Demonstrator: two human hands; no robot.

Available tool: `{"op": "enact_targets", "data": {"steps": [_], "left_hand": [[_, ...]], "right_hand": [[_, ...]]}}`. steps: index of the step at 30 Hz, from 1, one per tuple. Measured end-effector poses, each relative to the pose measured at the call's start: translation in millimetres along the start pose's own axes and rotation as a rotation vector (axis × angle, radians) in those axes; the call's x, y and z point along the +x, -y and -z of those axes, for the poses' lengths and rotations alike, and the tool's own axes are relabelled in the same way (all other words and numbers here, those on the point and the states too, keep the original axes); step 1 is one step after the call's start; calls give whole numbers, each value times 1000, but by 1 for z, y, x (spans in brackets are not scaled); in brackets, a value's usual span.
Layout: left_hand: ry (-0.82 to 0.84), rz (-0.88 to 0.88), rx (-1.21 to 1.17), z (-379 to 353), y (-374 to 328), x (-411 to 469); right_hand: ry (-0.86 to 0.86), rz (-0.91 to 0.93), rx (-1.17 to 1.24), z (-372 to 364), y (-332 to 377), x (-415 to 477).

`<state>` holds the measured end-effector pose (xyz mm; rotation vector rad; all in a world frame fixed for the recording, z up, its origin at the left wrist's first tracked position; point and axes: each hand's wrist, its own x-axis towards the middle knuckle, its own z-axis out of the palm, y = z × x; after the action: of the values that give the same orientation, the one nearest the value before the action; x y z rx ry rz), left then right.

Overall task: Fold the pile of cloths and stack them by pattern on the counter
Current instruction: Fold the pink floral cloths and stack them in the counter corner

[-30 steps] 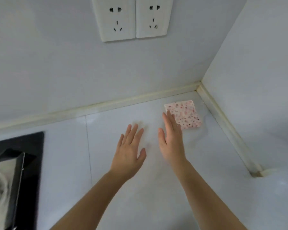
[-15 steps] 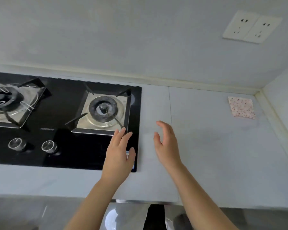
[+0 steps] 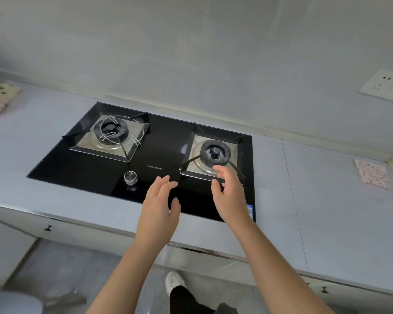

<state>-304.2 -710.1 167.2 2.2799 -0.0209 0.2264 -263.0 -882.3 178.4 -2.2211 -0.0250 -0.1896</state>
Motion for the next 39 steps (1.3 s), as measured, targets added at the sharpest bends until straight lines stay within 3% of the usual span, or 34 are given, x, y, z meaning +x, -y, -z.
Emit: {"op": "enact_targets", "data": {"steps": [11,16,22,32,39], "left_hand": [[32,9,155,81,98,78],[9,38,163,127,146,130],[-36,145,114,163,186,171],[-27,206,76,220,248,224],[-128,219,44,306,349,268]], "right_hand": [[106,-53,7,-105,30,71],[239,-77,-47,-172,66,124],[403,17,-66,-236,124,170],[447,55,-89,-286,160,193],[424,78,-137,-380,220,215]]}}
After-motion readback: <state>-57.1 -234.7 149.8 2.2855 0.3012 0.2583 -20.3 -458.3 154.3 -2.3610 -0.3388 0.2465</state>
